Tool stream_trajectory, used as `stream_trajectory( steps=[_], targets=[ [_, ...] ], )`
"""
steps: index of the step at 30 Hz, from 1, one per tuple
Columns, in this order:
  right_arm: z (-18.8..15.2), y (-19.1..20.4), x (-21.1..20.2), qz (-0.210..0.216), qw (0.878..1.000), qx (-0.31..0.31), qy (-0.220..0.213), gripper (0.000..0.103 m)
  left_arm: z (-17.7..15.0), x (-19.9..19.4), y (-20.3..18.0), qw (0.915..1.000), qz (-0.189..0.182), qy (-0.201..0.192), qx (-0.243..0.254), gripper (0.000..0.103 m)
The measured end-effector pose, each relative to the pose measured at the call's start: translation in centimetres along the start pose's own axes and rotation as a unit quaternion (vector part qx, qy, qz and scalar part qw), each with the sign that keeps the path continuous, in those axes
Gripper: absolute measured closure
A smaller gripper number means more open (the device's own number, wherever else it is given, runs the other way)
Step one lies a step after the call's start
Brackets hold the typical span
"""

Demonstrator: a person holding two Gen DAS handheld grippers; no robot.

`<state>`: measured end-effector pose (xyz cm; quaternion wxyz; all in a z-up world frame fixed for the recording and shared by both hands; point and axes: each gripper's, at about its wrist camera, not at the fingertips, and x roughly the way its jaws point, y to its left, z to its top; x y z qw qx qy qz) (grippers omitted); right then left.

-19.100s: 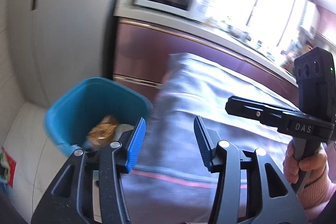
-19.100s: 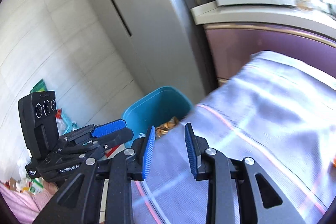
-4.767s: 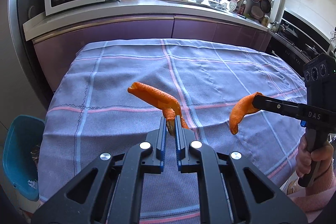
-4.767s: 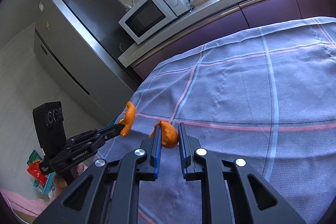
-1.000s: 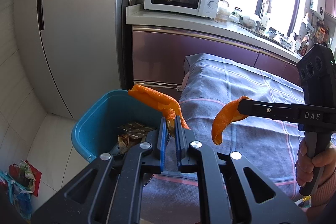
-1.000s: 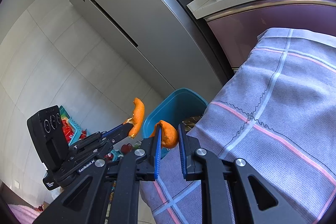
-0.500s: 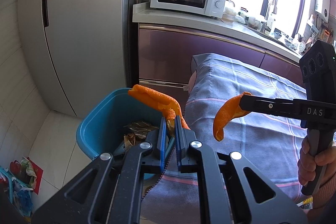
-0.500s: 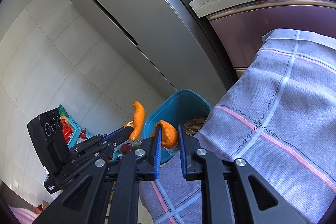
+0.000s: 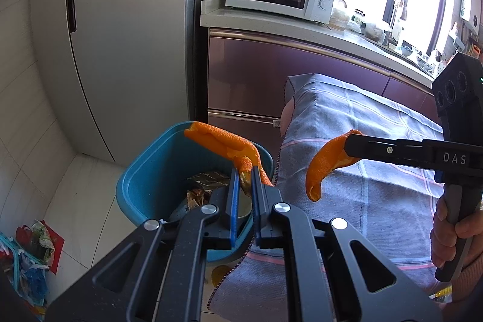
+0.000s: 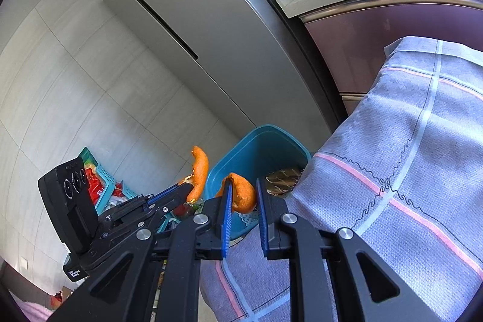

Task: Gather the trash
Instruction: 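Carry both orange peels over to the teal bin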

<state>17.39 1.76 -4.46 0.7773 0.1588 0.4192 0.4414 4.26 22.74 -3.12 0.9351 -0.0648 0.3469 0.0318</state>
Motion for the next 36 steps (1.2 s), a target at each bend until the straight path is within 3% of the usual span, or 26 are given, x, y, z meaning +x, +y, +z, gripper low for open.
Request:
stream_trajectory(
  steps=[36],
  targets=[
    [0.7, 0.9, 5.8, -0.027, 0.999, -0.008, 0.044, 0.089, -0.9, 3.2, 1.7, 0.9991, 0.022, 0.03, -0.019, 0.095]
  ],
)
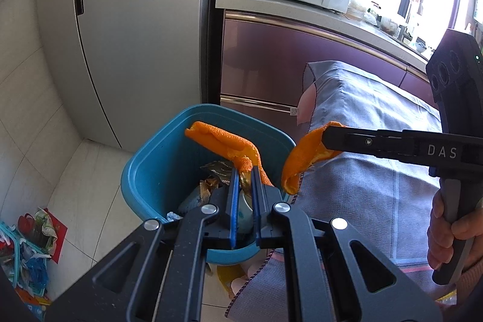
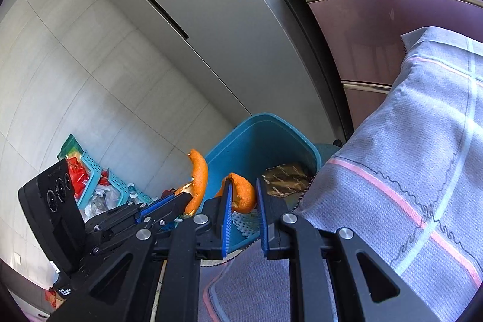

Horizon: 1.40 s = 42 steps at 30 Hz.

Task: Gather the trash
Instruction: 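Carry both orange peels over to the teal bin, then open both grippers to drop the orange peels into the bin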

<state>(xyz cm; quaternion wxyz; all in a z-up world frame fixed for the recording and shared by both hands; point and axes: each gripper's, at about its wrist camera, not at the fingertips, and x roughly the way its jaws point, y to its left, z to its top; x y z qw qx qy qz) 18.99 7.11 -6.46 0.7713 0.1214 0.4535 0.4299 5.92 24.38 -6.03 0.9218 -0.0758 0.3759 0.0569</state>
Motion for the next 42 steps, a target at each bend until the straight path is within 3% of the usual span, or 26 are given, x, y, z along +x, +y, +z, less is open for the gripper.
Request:
stream_trajectory(
  steps=[27, 32, 34, 38, 40, 42],
  targets=[
    [0.8, 1.5, 5.5, -0.062, 0.996, -0.028, 0.055, 0.087, -1.3, 4.5, 2.0, 0.9981, -0.005, 0.051, -0.035, 0.094],
    [0.6, 1.8, 5.7, -0.065, 0.996, -0.034, 0.058, 0.083, -1.5, 4.5, 2.5, 0.9976, -0.003, 0.051, -0.046, 0.086],
    [0.5, 1.9, 5.7, -0.067, 0.996, -0.037, 0.056, 0.08, -1.5, 4.2, 2.7, 0.9976, -0.002, 0.047, -0.051, 0.077],
    [0.4, 1.7, 5.1, -0.061, 0.996, -0.037, 0.05, 0.075, -1.5, 3.5, 2.8, 0.9977, -0.005, 0.037, -0.056, 0.069],
    [0.3, 1.5, 4.5, -0.058, 0.997, -0.034, 0.043, 0.074, -1.6, 2.9, 2.7, 0.9981, -0.008, 0.029, -0.054, 0.06],
    [0.2, 1.5, 3.5, -0.055, 0.997, -0.037, 0.029, 0.068, -1.6, 2.0, 2.5, 0.9986, -0.014, 0.016, -0.049, 0.056]
  ],
)
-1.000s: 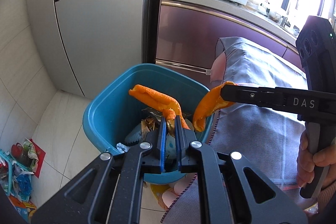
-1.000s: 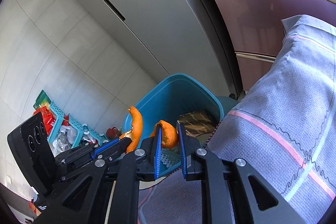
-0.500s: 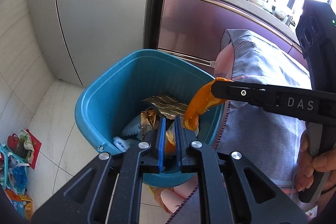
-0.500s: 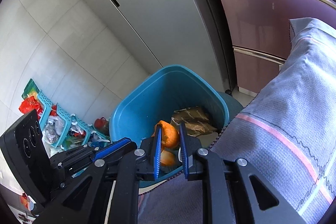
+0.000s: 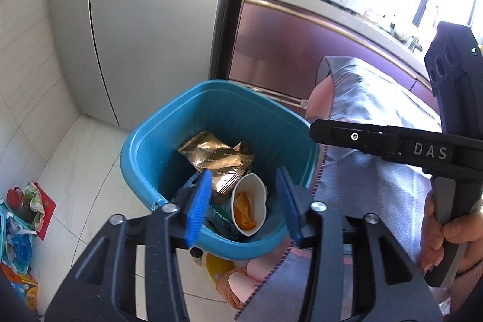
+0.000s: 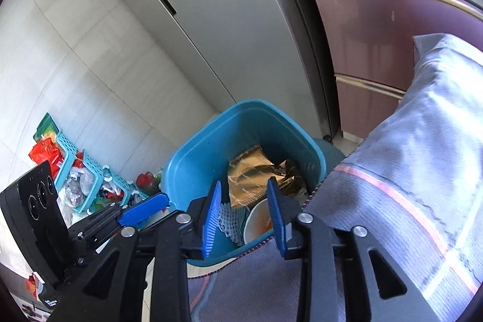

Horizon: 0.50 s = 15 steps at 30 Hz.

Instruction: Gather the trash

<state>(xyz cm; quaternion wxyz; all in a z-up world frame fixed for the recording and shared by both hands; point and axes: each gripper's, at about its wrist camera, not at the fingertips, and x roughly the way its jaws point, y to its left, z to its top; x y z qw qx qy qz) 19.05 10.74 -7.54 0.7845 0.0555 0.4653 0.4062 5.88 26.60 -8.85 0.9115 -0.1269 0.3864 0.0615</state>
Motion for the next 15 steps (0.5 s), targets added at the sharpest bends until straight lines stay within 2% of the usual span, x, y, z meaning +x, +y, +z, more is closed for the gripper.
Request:
stream_trajectory(
  steps=[3, 5, 9, 10, 13, 15],
  targets=[
    [-0.4, 0.0, -2.0, -0.001, 1.0, -0.011, -0.028, 0.057, -0.2, -1.4, -0.5, 0.9997, -0.006, -0.022, 0.007, 0.041],
    [-1.0, 0.1, -3.4, -0.005, 0.999, -0.02, -0.046, 0.054, -0.3, -2.6, -1.1, 0.9989, -0.011, -0.043, 0.016, 0.033],
    [-2.2, 0.0, -6.9, -0.025, 0.995, -0.035, -0.085, 0.04, -0.8, -5.0, -2.5, 0.9955, -0.024, -0.087, 0.028, 0.009],
    [-2.6, -0.1, -7.7, -0.03, 0.994, -0.039, -0.094, 0.039, -0.8, -5.6, -3.0, 0.994, -0.024, -0.102, 0.032, 0.006],
    [-3.9, -0.4, -10.3, -0.056, 0.989, -0.047, -0.128, 0.033, -1.1, -6.9, -4.4, 0.9903, -0.032, -0.129, 0.04, 0.006],
    [-4.9, -0.4, -11.9, -0.076, 0.984, -0.052, -0.152, 0.023, -1.4, -7.6, -5.4, 0.9885, -0.033, -0.142, 0.041, 0.006]
  ],
)
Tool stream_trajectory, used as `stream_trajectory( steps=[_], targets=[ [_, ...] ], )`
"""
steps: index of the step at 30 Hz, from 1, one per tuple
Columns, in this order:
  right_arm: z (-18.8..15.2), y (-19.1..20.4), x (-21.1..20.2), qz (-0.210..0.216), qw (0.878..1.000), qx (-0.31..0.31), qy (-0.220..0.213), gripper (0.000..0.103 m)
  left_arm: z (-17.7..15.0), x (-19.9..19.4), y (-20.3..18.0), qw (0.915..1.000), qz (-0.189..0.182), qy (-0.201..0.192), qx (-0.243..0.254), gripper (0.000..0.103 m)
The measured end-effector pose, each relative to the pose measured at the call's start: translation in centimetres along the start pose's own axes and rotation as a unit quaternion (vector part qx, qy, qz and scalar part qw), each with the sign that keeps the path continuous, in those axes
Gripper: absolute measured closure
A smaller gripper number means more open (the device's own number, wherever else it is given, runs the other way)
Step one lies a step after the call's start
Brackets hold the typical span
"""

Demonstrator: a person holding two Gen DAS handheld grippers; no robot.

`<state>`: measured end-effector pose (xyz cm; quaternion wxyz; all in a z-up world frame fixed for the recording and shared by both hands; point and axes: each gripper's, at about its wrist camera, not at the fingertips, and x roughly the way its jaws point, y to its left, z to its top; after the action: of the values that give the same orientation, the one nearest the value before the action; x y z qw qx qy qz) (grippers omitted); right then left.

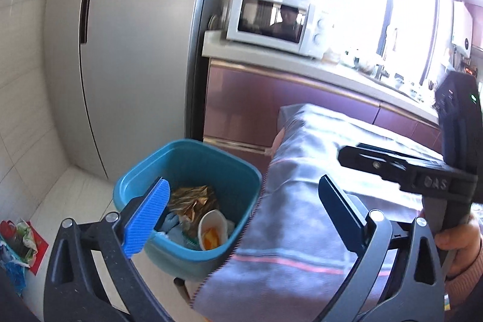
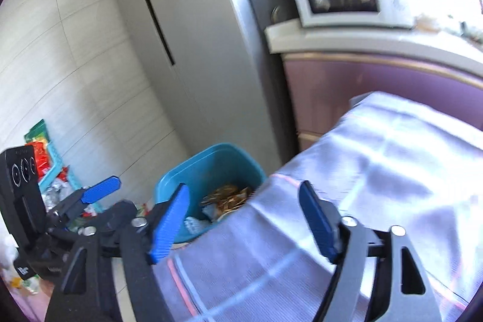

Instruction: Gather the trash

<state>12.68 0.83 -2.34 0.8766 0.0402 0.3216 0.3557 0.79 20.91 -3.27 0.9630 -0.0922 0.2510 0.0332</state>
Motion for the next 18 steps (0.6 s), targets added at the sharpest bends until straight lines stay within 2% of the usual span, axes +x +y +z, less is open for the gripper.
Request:
stream_trajectory(
  steps=[3, 8, 18],
  targets=[
    [-1.0, -0.2, -2.7, -0.041, 0.998, -0.012, -0.035, 0.012, -0.1, -0.7, -1.9, 0.9998, 0.004, -0.019, 0.008, 0.006],
    [-3.0, -0.8, -6.7, -0.107, 0.991, -0.02, -0.083, 0.007, -0.7, -1.8, -5.0, 0.9986, 0.006, -0.045, 0.026, 0.006],
    [-6.2, -2.3, -13.1, -0.201, 0.968, -0.014, -0.153, 0.007, -0.7, -4.0, -9.8, 0.9952, 0.009, -0.087, 0.044, 0.006]
  ],
)
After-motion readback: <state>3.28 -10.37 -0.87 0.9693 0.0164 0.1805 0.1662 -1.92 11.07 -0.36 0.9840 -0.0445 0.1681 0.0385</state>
